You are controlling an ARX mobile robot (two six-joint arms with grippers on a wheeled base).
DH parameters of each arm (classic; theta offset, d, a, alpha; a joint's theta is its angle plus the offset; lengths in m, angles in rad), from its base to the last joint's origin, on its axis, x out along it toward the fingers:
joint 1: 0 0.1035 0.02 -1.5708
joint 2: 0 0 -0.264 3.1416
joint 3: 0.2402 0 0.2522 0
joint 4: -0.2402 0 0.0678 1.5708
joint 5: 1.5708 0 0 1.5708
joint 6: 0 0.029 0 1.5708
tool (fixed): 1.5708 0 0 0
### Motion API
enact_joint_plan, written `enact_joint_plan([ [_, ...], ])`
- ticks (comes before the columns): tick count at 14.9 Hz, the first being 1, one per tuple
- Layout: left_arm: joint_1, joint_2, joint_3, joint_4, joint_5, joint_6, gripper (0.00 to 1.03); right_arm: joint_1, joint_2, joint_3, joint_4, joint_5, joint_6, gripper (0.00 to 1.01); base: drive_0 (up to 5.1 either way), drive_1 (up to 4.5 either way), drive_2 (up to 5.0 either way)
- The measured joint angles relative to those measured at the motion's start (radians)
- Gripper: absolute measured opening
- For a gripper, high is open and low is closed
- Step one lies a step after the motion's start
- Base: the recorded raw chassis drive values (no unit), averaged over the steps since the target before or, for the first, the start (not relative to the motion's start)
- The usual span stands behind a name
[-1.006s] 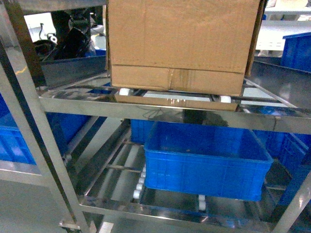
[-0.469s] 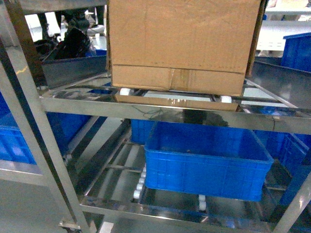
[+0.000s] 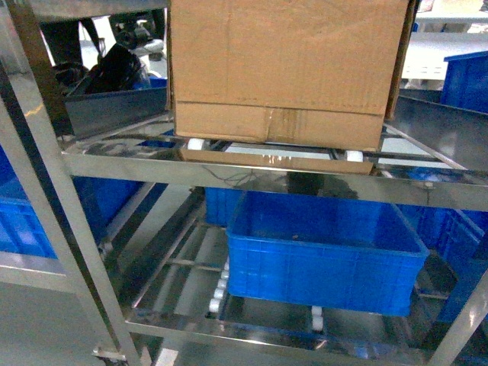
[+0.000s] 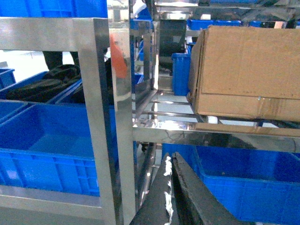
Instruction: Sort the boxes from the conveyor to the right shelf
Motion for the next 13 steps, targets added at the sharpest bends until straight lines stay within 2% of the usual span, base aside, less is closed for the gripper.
enact_joint_plan([
  [9,0.0,-0.208,0.001,-0.216,0.0,0.0,0.02,0.0,-0.231,0.0,-0.232,0.0,0.0,0.02,0.0,0.0,0.0],
  [10,0.0,-0.293,0.002,-0.351,0.0,0.001,0.02,0.0,-0.245,0.0,-0.245,0.0,0.0,0.02,0.0,0.0,0.0],
  [11,0.0,-0.355,0.002,-0.392,0.0,0.001,0.02,0.0,-0.278,0.001,-0.294,0.0,0.001,0.02,0.0,0.0,0.0],
  [12,0.0,-0.362,0.005,-0.366,0.0,0.001,0.02,0.0,-0.358,0.001,-0.412,-0.001,0.0,0.02,0.0,0.0,0.0],
  [13,0.0,-0.363,0.001,-0.391,-0.002,0.001,0.02,0.0,-0.411,0.001,-0.42,0.0,0.001,0.02,0.0,0.0,0.0],
])
